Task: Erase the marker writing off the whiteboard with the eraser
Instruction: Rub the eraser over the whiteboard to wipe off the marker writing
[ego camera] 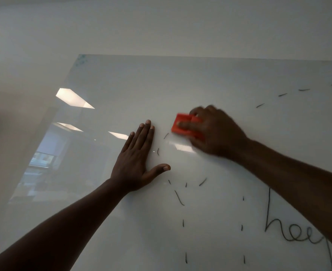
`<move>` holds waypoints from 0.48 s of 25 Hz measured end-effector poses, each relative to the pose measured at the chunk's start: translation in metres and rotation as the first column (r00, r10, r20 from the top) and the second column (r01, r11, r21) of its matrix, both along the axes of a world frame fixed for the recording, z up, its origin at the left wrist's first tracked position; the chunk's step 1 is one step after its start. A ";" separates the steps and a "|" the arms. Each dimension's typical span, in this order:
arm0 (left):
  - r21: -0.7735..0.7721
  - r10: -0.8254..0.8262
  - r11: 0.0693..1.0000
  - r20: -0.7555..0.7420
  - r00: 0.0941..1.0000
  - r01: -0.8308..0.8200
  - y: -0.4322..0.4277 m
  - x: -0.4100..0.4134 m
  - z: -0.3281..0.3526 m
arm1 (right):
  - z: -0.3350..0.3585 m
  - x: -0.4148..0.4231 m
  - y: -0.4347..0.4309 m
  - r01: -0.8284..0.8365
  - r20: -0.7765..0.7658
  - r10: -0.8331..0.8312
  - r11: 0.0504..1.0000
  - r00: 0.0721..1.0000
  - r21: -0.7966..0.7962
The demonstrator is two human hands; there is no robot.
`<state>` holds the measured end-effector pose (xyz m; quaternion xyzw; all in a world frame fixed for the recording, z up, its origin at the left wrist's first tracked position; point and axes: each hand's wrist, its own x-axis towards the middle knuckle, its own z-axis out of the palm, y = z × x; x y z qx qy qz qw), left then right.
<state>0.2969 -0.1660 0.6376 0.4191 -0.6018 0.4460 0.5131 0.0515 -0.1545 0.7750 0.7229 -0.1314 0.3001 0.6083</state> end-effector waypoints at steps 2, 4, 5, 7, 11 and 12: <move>-0.019 -0.022 1.000 -0.016 1.000 0.022 -0.002 0.001 -0.001 | 0.020 0.011 0.002 -0.028 0.354 0.028 1.000 0.935 -0.006; -0.040 -0.036 0.999 -0.038 0.999 0.034 -0.002 0.002 -0.003 | -0.010 0.040 0.000 -0.061 0.440 0.052 0.998 0.897 0.006; -0.050 -0.039 0.998 -0.046 0.998 0.036 -0.003 0.002 -0.004 | -0.037 0.051 -0.002 -0.060 0.354 0.057 0.998 0.934 0.000; -0.048 -0.025 0.999 -0.031 0.999 0.023 -0.004 0.004 -0.007 | -0.085 0.051 -0.007 -0.063 0.071 0.062 0.998 0.996 0.013; -0.022 0.021 1.000 -0.033 0.999 -0.022 -0.005 0.006 -0.008 | -0.022 0.021 -0.001 0.022 -0.099 -0.026 0.999 0.995 -0.045; -0.008 0.022 1.000 -0.037 0.999 -0.023 -0.006 0.006 -0.008 | -0.005 0.022 0.002 0.030 0.082 -0.027 0.999 0.996 -0.041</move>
